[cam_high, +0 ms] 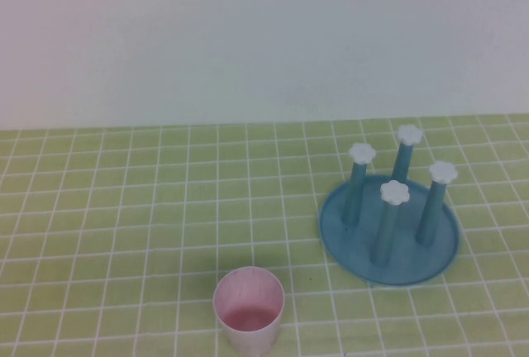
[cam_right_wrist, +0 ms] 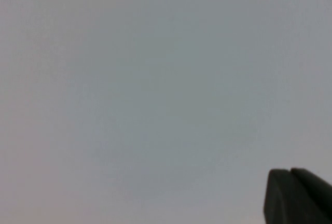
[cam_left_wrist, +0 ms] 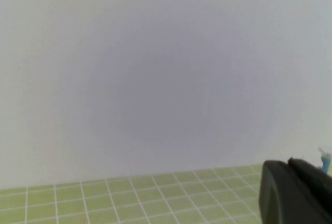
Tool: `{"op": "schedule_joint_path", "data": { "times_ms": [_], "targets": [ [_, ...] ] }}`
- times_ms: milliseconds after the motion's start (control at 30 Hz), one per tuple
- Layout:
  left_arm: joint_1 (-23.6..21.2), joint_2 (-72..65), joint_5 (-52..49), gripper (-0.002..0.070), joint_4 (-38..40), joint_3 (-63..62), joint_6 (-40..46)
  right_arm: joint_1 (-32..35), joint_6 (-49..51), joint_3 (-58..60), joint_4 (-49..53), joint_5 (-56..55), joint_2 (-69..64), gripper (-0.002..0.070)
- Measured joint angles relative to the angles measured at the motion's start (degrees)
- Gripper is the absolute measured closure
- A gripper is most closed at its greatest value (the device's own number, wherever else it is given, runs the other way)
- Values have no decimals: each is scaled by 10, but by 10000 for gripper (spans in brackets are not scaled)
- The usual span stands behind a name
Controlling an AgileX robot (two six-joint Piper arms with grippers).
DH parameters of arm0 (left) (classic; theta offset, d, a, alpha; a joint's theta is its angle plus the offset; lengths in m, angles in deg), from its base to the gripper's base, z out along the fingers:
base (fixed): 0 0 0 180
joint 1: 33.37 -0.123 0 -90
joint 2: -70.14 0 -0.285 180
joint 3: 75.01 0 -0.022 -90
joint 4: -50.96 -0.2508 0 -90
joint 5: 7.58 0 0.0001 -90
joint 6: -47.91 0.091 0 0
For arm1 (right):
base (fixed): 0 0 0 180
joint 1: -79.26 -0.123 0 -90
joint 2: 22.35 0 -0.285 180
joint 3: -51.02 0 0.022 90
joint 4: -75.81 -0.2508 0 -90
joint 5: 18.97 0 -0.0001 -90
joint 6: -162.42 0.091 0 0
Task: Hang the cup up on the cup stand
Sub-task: Pick up the cup from the table
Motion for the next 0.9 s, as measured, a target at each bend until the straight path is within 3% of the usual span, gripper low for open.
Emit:
{"op": "schedule_joint_path", "data": {
  "times_ms": [233,400,600,900],
  "targets": [
    [0,-138,-79,677,-73,-85,3,-6,-85,-89,-4,143,-119,678],
    [1,-217,-128,677,-89,-121,-17,-17,-108,-97,-10,145,-158,678],
    [1,-271,-143,677,-99,-135,-19,-20,-112,-97,-109,136,-159,678],
    [1,-374,-246,677,-159,-190,-19,-101,-277,-130,-127,248,-243,678]
  ]
}}
